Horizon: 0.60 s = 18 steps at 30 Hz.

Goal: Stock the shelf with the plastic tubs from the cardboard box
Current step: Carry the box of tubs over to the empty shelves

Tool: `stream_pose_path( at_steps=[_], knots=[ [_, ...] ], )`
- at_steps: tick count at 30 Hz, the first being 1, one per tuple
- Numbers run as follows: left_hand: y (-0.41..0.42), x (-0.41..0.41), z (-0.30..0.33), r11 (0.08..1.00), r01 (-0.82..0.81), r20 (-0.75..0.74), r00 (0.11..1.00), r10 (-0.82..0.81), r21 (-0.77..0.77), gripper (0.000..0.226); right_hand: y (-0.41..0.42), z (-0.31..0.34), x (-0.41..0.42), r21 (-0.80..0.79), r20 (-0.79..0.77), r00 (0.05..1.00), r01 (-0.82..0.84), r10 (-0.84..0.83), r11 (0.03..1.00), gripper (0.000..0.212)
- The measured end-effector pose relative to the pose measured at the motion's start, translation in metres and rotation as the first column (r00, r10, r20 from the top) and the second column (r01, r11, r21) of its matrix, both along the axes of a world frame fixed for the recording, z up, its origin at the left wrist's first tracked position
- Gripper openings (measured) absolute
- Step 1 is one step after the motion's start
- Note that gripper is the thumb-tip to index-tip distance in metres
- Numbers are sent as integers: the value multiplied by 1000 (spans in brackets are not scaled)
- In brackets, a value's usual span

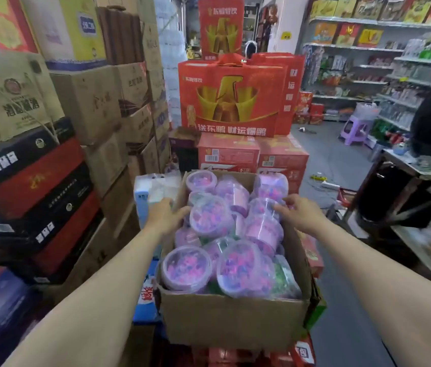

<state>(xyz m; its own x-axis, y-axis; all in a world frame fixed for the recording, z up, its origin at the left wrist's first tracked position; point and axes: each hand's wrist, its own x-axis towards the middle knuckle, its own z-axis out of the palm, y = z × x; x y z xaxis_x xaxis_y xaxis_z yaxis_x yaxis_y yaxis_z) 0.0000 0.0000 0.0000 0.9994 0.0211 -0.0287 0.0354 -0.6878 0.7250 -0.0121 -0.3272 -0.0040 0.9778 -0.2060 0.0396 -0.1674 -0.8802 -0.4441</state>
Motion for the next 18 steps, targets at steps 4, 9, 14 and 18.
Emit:
stream_pose_path(
  at_steps=[4, 9, 14, 18],
  knots=[
    [6, 37, -28, 999, -48, -99, 994, 49, 14, 57, -5, -19, 14, 169, -44, 989, 148, -143, 974, 59],
    [12, 78, -65, 997, -61, -170, 983, 69, 54, 61, -16, -50, 22, 393, -47, 947, 309, -317, 866, 55],
    [17, 101, -90, 987, -76, -213, 971, 106, 143, 67, -26, -77, 25, 496, -110, 929, 360, -354, 790, 45],
    [17, 108, -104, 973, -99, -261, 953, 152, 207, 77, -24, -88, 30, 546, -114, 911, 391, -397, 741, 50]
  ],
)
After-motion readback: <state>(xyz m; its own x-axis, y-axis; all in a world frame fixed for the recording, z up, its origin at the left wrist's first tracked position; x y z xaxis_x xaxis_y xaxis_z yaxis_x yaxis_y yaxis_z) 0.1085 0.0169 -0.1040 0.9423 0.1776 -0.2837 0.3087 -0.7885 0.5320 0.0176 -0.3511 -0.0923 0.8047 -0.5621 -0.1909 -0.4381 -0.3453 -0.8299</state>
